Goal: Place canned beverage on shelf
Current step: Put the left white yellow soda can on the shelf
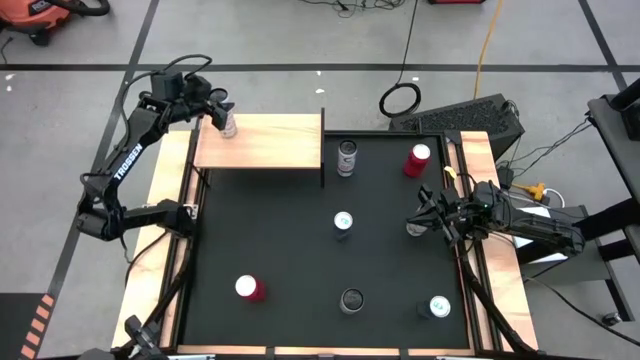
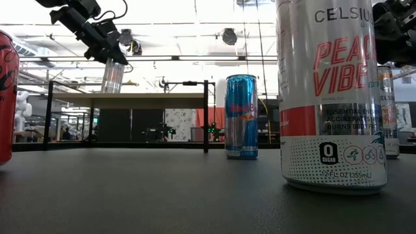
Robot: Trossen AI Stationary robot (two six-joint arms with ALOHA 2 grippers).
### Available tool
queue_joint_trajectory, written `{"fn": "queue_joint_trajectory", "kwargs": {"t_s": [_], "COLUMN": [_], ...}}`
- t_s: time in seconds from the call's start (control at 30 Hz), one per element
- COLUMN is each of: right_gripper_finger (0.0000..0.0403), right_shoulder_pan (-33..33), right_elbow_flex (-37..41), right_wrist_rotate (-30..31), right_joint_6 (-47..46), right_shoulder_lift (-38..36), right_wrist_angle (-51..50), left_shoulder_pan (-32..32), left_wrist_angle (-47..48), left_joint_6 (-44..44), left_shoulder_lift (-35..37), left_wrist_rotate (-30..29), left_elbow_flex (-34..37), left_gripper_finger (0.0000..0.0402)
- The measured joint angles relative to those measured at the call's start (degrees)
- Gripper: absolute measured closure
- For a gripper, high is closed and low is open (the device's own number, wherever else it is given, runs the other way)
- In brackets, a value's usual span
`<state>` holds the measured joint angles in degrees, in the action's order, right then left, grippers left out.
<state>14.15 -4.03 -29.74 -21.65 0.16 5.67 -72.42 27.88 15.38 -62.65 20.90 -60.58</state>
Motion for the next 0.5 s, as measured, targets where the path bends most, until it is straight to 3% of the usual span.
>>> {"fn": "queue_joint_trajectory", "kwargs": {"t_s": [0.3, 0.5], "right_gripper_finger": [0.0403, 0.0403], "right_shoulder_pan": [0.0, 0.0], "right_elbow_flex": [0.0, 0.0], "right_wrist_rotate": [0.0, 0.0], "right_joint_6": [0.0, 0.0], "right_shoulder_lift": [0.0, 0.0], "right_wrist_angle": [0.0, -0.1], "left_shoulder_pan": [0.0, 0.0], "left_wrist_angle": [0.1, -0.3], "left_joint_6": [0.2, 0.4], "left_shoulder_lift": [0.0, 0.0], "left_wrist_rotate": [0.1, 0.1], "left_elbow_flex": [0.0, 0.0], "left_gripper_finger": [0.0135, 0.0107]}}
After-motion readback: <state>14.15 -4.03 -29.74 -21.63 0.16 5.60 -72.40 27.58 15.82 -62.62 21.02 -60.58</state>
